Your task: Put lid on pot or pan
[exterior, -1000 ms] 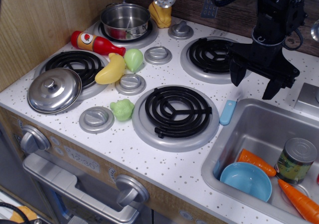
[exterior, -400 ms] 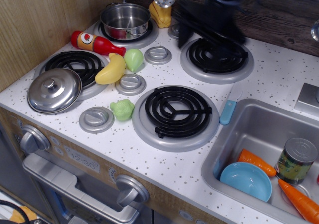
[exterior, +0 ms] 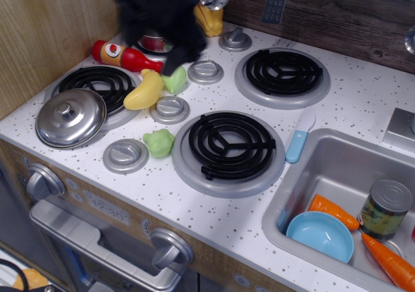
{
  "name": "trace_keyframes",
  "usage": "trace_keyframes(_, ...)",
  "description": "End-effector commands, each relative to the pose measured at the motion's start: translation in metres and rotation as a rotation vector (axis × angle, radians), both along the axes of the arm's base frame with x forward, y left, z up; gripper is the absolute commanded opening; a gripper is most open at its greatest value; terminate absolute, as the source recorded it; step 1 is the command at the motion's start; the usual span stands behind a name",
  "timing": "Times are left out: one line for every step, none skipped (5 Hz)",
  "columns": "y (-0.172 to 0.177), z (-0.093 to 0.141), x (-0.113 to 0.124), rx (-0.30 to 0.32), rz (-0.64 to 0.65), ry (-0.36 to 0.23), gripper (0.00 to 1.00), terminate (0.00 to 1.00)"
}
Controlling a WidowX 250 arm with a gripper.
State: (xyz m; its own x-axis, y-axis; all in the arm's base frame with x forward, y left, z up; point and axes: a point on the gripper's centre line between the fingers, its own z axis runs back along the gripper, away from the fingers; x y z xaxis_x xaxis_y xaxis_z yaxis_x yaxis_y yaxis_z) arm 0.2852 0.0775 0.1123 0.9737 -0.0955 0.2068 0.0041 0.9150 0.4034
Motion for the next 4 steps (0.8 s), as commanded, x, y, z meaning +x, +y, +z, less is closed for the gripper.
trace_keyframes(0.073, -0.018, -0.027, 0.032, 0.005, -0.140, 1.00, 0.00)
trace_keyframes(0.111, -0.036, -0.039, 0.006, 0.030, -0.186, 1.00, 0.00)
trace_keyframes(0.124, -0.045, -0.042, -0.019, 0.063, -0.214, 1.00, 0.00)
trace_keyframes(0.127, -0.056, -0.044, -0.063, 0.051, -0.208, 1.00, 0.00)
